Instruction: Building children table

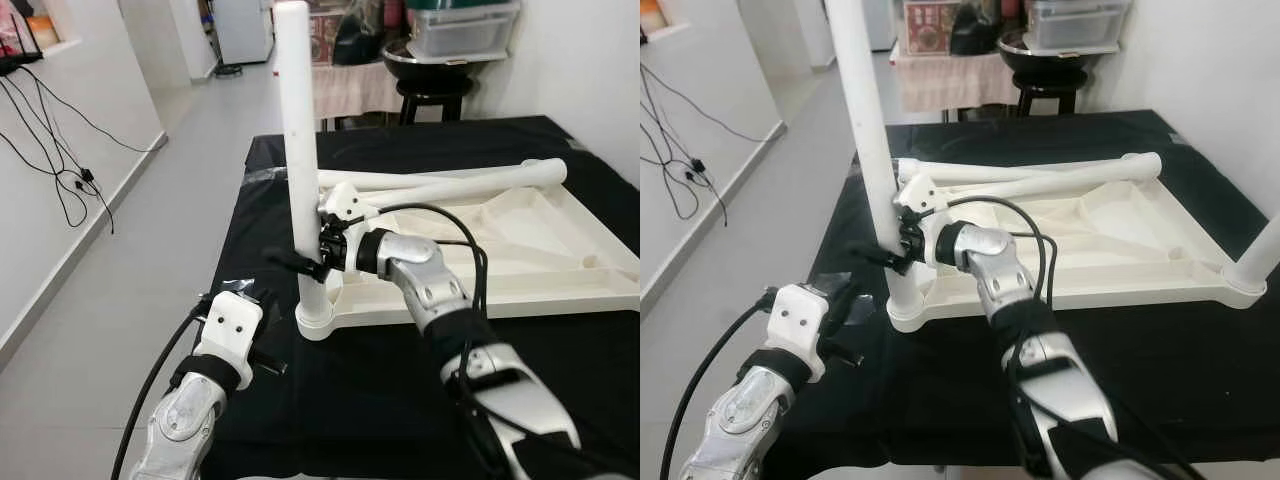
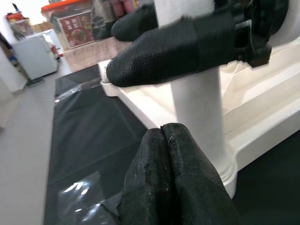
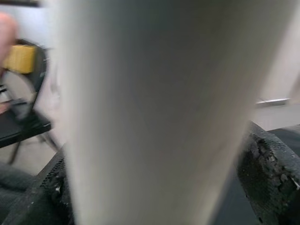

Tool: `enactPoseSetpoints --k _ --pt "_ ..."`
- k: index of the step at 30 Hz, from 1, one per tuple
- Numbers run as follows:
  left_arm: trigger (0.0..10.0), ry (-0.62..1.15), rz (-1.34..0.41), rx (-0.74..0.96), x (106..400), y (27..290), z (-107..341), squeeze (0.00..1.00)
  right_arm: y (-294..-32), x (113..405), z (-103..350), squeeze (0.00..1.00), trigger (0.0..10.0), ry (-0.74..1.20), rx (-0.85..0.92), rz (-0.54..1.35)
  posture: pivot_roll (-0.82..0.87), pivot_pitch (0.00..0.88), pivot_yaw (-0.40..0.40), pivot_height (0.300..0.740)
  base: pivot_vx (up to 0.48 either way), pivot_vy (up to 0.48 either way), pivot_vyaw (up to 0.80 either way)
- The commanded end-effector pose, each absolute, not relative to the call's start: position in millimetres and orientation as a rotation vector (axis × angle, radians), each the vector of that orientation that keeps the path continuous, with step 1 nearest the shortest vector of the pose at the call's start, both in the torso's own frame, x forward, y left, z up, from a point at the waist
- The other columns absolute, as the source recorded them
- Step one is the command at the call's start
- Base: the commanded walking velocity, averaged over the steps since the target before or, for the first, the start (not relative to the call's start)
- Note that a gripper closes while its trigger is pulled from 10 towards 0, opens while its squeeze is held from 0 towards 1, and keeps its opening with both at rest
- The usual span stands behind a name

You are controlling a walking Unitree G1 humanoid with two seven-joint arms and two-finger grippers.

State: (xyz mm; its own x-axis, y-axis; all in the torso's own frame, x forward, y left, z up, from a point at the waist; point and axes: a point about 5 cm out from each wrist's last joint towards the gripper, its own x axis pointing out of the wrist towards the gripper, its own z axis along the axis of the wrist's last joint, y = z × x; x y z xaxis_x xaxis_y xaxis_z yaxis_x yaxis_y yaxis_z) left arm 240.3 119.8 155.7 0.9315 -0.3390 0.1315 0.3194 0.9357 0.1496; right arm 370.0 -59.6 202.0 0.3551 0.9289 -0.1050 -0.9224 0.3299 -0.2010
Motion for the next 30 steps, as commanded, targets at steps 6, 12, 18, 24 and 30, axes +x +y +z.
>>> enactPoseSetpoints --k 6,12,18,24,30 --pt "10.0 -0.175 -0.347 0.128 238 120 155 0.0 -49 367 187 0.0 10.0 0.091 -0.261 1.341 -0.04 0.0 0.03 0.74 0.0 0.0 0.0" --pt "10.0 -0.184 -0.363 0.116 238 119 156 0.0 -58 374 185 0.0 0.0 0.133 -0.272 1.3 -0.03 0.001 0.03 0.74 0.0 0.0 0.0" --pt "10.0 -0.182 -0.367 0.089 236 124 157 0.0 -67 377 182 0.0 0.0 0.15 -0.292 1.258 -0.04 0.001 0.032 0.74 0.0 0.0 0.0" --pt "10.0 -0.168 -0.354 0.074 230 133 154 0.0 -82 377 173 0.0 0.0 0.161 -0.312 1.202 -0.04 0.011 0.036 0.74 0.0 0.0 0.0" --pt "10.0 -0.123 -0.338 0.041 210 143 146 0.0 -139 368 148 0.0 0.0 0.167 -0.287 0.503 -0.06 0.052 0.016 0.74 0.0 0.0 0.0"
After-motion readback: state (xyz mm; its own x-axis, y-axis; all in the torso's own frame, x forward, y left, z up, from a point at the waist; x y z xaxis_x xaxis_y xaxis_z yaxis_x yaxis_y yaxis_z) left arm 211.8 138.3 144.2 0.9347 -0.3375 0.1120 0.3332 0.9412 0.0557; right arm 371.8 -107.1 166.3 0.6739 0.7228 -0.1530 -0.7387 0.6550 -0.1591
